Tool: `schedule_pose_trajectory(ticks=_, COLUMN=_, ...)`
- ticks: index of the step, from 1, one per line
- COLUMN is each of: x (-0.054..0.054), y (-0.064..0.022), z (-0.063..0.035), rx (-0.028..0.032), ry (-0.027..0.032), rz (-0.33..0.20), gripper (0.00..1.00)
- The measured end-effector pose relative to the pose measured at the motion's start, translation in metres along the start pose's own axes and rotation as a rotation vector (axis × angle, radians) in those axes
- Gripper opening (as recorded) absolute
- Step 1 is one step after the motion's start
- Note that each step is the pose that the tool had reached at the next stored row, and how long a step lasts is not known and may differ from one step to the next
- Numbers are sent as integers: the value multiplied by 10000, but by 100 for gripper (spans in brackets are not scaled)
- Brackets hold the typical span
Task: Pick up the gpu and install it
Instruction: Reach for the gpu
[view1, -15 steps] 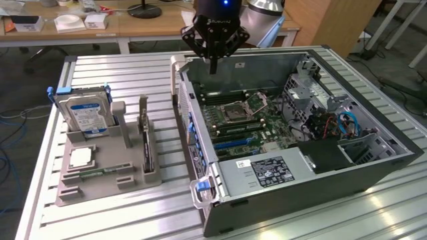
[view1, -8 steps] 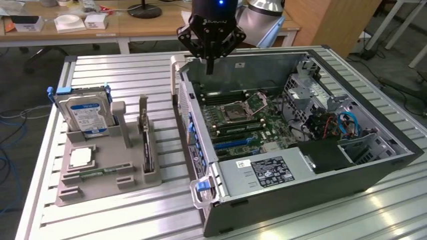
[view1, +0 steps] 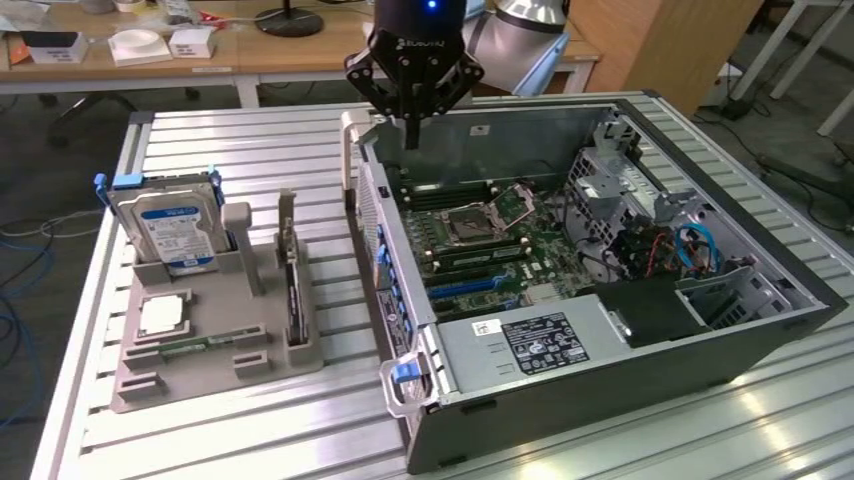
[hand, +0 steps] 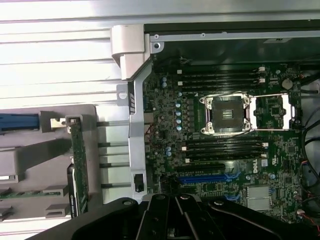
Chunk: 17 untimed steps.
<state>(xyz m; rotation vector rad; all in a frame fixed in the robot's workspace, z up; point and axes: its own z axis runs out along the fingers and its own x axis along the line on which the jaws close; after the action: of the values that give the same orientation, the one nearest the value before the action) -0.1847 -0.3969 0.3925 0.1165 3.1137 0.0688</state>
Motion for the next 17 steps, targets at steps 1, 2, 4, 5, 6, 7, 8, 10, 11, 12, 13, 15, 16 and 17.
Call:
schedule_pose_trajectory(ticks=1, x=9, y=-1, z=0, rx=0, ry=0, rz=0, gripper=10)
schedule_pose_trajectory(ticks=2, x=18, y=-1, z=0, rx=0, ry=0, rz=0, gripper=10)
schedule_pose_trajectory(ticks=4, x=34, y=-2, z=0, rx=0, ry=0, rz=0, gripper=10)
schedule_pose_trajectory(ticks=5, x=42, y=-3, z=-1, rx=0, ry=0, rz=0, gripper=10)
schedule_pose_trajectory(ticks=6, x=49, y=-4, z=-1, rx=0, ry=0, rz=1, gripper=10)
schedule_pose_trajectory(ticks=7, x=57, y=-4, z=-1, rx=0, ry=-1, rz=1, gripper=10)
schedule_pose_trajectory(ticks=8, x=65, y=-5, z=-1, rx=-1, ry=0, rz=0, gripper=10)
schedule_pose_trajectory(ticks=10, x=95, y=-7, z=-1, rx=0, ry=0, rz=0, gripper=10)
schedule_pose_trajectory(ticks=11, x=115, y=-8, z=-2, rx=0, ry=0, rz=1, gripper=10)
schedule_pose_trajectory(ticks=12, x=122, y=-9, z=-2, rx=0, ry=0, rz=1, gripper=10)
schedule_pose_trajectory(ticks=13, x=130, y=-10, z=-2, rx=0, ry=0, rz=1, gripper=10)
schedule_pose_trajectory(ticks=15, x=145, y=-11, z=-2, rx=0, ry=0, rz=0, gripper=10)
schedule_pose_trajectory(ticks=16, x=154, y=-11, z=-3, rx=0, ry=0, rz=0, gripper=10)
schedule_pose_trajectory(ticks=17, x=162, y=-12, z=-3, rx=0, ry=0, rz=1, gripper=10)
